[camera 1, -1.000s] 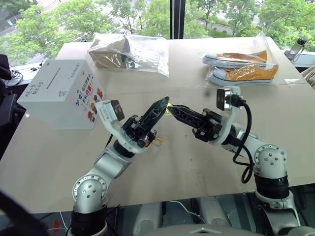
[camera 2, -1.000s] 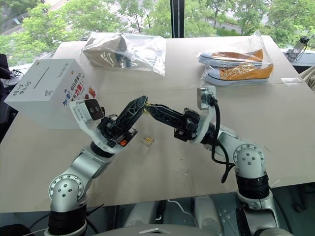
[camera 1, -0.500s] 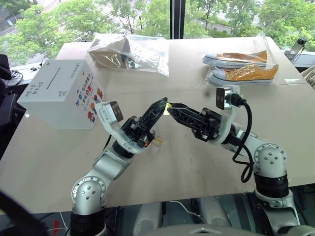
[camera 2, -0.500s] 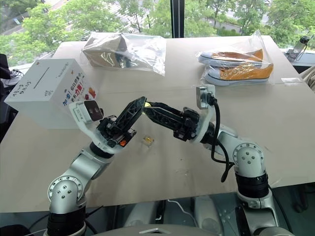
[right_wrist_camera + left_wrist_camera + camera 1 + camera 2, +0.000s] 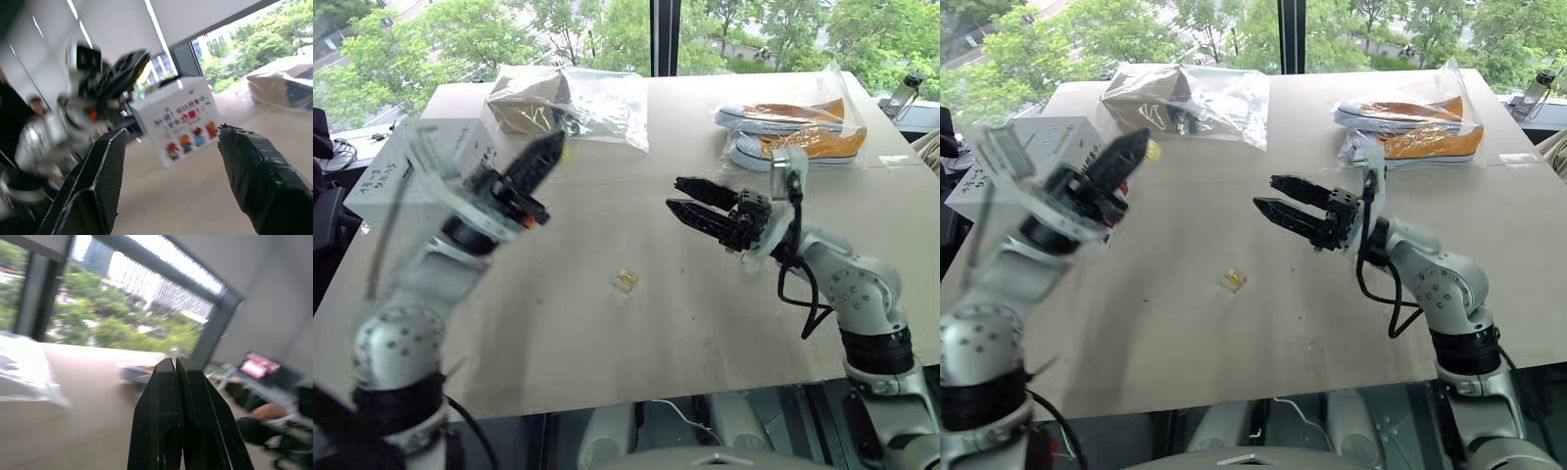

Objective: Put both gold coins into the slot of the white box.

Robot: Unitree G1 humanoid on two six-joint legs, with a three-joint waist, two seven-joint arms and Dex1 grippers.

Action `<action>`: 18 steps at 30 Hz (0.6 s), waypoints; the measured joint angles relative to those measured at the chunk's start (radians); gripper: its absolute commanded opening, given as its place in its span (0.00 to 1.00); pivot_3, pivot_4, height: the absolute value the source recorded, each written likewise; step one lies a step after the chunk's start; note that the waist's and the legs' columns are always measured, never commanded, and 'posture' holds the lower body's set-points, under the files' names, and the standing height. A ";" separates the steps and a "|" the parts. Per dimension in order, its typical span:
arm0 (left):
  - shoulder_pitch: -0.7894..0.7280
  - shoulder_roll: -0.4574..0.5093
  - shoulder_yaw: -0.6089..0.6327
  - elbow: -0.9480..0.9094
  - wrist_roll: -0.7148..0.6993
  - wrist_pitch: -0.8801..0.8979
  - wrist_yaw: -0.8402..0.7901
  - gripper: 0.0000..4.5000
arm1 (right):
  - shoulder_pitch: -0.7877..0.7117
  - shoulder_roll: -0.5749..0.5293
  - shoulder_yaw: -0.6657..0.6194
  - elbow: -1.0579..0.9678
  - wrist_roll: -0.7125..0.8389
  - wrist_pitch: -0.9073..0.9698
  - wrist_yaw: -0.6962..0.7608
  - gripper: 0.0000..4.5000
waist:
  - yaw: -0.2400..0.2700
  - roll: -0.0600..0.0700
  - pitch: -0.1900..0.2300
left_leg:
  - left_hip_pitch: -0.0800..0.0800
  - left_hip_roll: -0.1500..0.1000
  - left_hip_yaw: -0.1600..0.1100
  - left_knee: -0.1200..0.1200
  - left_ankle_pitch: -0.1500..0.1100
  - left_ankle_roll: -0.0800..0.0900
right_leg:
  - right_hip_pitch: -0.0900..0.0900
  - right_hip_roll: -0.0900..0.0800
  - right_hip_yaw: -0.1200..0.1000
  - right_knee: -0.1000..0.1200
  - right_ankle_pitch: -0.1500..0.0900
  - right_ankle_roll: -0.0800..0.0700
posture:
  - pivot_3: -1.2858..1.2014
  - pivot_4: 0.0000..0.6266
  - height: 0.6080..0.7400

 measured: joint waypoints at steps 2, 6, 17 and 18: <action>-0.030 0.066 0.030 0.042 0.076 0.015 0.038 0.00 | -0.031 -0.007 0.011 0.027 -0.068 -0.052 0.040 0.71 | 0.001 0.000 0.000 | 0.000 0.000 0.000 -0.003 0.000 0.000 | -0.001 -0.001 0.000 0.000 0.001 -0.002 | 0.52 0.24 1.00; -0.013 0.216 0.046 0.100 0.224 0.098 0.062 0.00 | -0.082 0.002 0.027 0.068 -0.144 -0.123 0.105 0.71 | 0.001 0.000 0.000 | -0.009 -0.002 0.000 -0.008 0.003 -0.006 | -0.012 -0.003 0.001 0.000 0.001 -0.002 | 0.52 0.24 1.00; -0.069 0.282 0.122 0.198 0.315 0.292 0.073 0.00 | -0.118 0.072 0.013 0.106 -0.156 -0.155 0.129 0.71 | 0.003 0.000 0.000 | -0.015 -0.003 0.000 -0.011 0.003 -0.008 | -0.020 -0.011 0.000 0.000 0.000 0.000 | 0.52 0.24 1.00; -0.083 0.275 0.122 0.210 0.323 0.306 0.083 0.00 | -0.118 0.074 0.008 0.107 -0.155 -0.154 0.131 0.71 | 0.003 0.000 0.000 | -0.015 -0.003 0.000 -0.011 0.003 -0.008 | -0.020 -0.011 0.000 0.001 0.000 0.000 | 0.52 0.24 1.00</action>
